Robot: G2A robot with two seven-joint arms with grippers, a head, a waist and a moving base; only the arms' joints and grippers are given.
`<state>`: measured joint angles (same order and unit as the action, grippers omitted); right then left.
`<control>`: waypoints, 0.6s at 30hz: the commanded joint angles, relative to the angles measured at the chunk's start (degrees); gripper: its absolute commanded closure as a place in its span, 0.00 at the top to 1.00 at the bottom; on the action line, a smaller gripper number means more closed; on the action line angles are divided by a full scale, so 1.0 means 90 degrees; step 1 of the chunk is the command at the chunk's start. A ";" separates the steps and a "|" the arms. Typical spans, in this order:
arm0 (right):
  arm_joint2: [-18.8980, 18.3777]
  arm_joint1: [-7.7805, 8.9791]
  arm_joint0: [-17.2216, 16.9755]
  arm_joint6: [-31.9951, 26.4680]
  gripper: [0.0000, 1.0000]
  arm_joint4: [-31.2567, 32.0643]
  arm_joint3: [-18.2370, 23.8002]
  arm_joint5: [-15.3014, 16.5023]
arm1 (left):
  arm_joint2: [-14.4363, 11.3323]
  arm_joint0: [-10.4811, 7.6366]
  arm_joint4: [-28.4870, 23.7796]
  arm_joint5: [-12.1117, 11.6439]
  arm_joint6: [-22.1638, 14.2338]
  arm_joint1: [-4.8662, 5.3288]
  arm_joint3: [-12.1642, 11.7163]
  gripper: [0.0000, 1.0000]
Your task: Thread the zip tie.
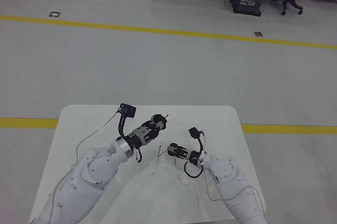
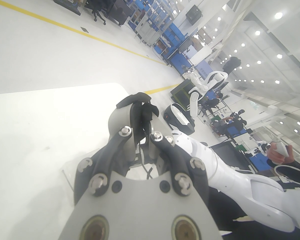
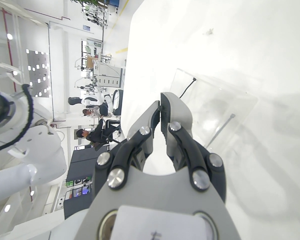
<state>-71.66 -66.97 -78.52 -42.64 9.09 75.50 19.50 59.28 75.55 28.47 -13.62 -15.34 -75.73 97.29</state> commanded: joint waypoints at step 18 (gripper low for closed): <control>-0.1698 0.0225 -0.1007 -0.0658 0.00 -0.2437 0.1471 -0.0002 | 0.0000 0.0000 0.0000 0.0000 0.0000 0.0000 0.0000 0.00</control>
<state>-85.76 -64.87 -87.14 -47.99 -11.41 87.86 19.48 59.28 75.55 28.47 -13.62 -15.34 -75.73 97.29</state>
